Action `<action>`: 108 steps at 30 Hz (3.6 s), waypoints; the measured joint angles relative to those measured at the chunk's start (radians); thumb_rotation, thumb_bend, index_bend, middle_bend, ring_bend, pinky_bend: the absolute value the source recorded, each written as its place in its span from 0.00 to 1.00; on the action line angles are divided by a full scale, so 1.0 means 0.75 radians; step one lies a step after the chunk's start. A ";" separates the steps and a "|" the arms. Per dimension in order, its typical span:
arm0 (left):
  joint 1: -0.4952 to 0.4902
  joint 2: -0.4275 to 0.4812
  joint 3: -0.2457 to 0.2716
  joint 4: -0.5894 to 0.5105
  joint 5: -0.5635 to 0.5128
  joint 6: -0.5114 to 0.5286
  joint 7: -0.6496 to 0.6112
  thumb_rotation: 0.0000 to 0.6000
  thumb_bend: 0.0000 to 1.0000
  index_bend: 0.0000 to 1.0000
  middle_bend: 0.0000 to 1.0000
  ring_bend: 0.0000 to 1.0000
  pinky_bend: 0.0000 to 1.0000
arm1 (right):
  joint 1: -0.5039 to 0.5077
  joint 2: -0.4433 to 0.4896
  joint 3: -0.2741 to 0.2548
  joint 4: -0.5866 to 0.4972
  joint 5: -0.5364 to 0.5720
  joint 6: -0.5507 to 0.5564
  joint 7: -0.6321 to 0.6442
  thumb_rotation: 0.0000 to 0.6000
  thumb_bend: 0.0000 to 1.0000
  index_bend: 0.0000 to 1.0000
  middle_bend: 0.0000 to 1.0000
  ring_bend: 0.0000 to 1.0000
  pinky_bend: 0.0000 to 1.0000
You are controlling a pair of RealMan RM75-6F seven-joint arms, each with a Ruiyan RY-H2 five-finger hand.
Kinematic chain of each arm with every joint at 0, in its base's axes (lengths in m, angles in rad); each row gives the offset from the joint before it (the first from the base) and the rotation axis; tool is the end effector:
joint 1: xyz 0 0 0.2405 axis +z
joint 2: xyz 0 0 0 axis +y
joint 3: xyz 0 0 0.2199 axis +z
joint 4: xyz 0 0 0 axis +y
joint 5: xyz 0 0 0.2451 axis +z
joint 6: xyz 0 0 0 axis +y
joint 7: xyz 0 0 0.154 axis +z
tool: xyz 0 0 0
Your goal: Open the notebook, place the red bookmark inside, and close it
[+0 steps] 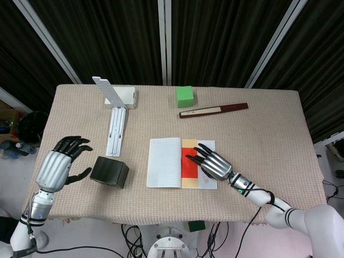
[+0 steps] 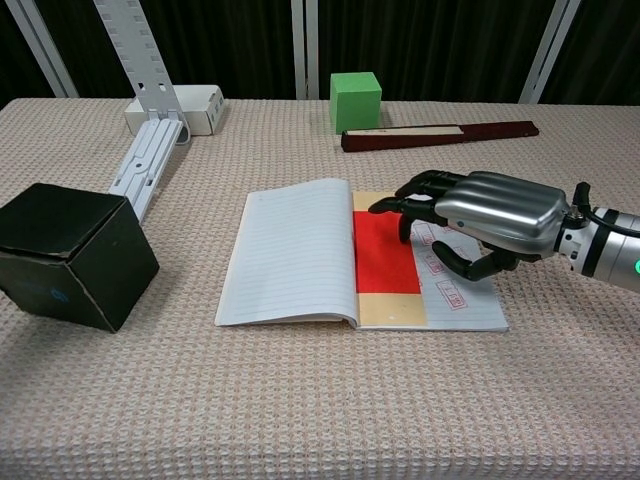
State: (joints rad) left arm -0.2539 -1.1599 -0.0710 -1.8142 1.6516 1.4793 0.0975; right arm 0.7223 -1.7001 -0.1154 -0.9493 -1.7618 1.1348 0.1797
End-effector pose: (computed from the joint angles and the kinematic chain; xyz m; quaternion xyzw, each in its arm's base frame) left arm -0.1780 0.2219 0.0812 -0.6402 -0.3309 -0.5084 0.4713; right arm -0.1851 -0.3035 -0.0876 0.8518 -0.2250 0.3817 0.2797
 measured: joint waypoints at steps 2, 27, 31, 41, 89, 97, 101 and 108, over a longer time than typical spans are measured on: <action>0.003 0.002 0.001 0.000 0.000 0.003 -0.001 1.00 0.16 0.37 0.27 0.19 0.21 | 0.005 -0.005 0.001 0.004 -0.004 -0.002 -0.001 1.00 0.72 0.02 0.29 0.05 0.00; -0.001 -0.012 0.014 -0.021 0.016 -0.008 0.040 1.00 0.16 0.37 0.27 0.19 0.21 | 0.096 0.271 0.008 -0.440 -0.189 0.086 -0.191 1.00 0.45 0.20 0.30 0.07 0.00; 0.008 -0.009 0.019 -0.028 0.021 0.003 0.043 1.00 0.16 0.37 0.27 0.19 0.21 | 0.141 0.281 -0.001 -0.545 -0.232 0.002 -0.297 1.00 0.25 0.19 0.30 0.07 0.00; 0.025 0.001 0.027 -0.043 0.041 0.028 0.054 1.00 0.16 0.37 0.27 0.19 0.21 | 0.158 0.097 0.075 -0.588 -0.091 -0.203 -0.529 1.00 0.18 0.00 0.13 0.00 0.00; 0.062 0.012 0.032 0.008 0.054 0.070 -0.017 1.00 0.16 0.37 0.27 0.19 0.21 | 0.095 -0.265 0.177 -0.281 0.055 -0.037 -0.742 1.00 0.66 0.00 0.06 0.00 0.00; 0.054 0.012 0.028 -0.004 0.064 0.062 -0.007 1.00 0.16 0.37 0.27 0.19 0.20 | 0.041 -0.220 0.179 -0.338 0.053 0.039 -0.787 1.00 0.64 0.00 0.04 0.00 0.00; 0.054 0.014 0.027 -0.014 0.067 0.063 0.001 1.00 0.16 0.37 0.27 0.19 0.20 | 0.043 -0.211 0.194 -0.358 0.040 0.060 -0.797 1.00 0.62 0.00 0.04 0.00 0.00; 0.057 0.014 0.030 -0.015 0.067 0.062 0.002 1.00 0.16 0.37 0.27 0.19 0.20 | 0.053 -0.204 0.214 -0.392 0.036 0.052 -0.835 1.00 0.48 0.00 0.02 0.00 0.00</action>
State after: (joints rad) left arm -0.2113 -1.1495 -0.0484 -1.8258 1.7015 1.5258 0.0992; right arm 0.7622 -1.8533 0.0453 -1.2430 -1.7345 1.1740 -0.4469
